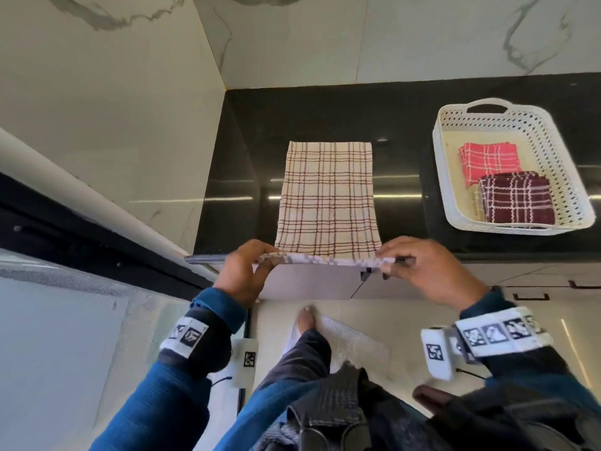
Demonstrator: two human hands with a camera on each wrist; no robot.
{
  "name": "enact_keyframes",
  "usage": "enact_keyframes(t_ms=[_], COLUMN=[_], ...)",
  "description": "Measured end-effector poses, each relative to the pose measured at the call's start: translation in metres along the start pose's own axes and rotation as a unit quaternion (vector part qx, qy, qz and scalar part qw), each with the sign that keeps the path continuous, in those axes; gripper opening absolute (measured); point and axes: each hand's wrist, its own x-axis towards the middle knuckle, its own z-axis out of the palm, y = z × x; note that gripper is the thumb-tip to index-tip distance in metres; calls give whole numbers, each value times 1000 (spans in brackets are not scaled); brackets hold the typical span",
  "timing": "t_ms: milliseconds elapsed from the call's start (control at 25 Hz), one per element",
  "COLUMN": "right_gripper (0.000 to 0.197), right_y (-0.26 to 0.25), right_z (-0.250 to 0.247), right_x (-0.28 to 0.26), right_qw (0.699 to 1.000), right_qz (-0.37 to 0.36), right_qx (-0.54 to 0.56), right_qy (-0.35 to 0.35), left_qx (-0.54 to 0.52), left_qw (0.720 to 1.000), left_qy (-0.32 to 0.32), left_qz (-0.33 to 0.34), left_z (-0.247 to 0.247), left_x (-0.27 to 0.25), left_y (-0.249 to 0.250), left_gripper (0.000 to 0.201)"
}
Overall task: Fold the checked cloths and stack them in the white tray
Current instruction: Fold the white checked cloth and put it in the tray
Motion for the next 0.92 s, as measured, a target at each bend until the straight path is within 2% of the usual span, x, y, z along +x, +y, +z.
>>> enact_keyframes(t_ms=[80, 200, 360, 520, 760, 920], right_gripper=[13, 11, 4, 5, 15, 16], right_y=[-28, -46, -23, 17, 52, 60], right_z=[-25, -52, -66, -59, -43, -38], right_x=[12, 61, 154, 234, 293, 300], right_qw=[1000, 994, 975, 968, 959, 952], right_qz=[3, 16, 39, 98, 159, 186], right_qx=[-26, 18, 54, 39, -61, -78], right_qy=[15, 105, 210, 229, 226, 230], left_qx=[-56, -102, -20, 44, 75, 113], left_qw=[998, 991, 998, 996, 990, 989], left_qy=[25, 77, 57, 44, 2, -11], left_qz=[-11, -40, -32, -65, -122, -98], left_z=[-18, -37, -29, 0, 26, 36], left_x=[21, 84, 202, 291, 337, 339], left_y=[17, 38, 27, -2, -25, -29], left_gripper=[18, 19, 17, 17, 27, 29])
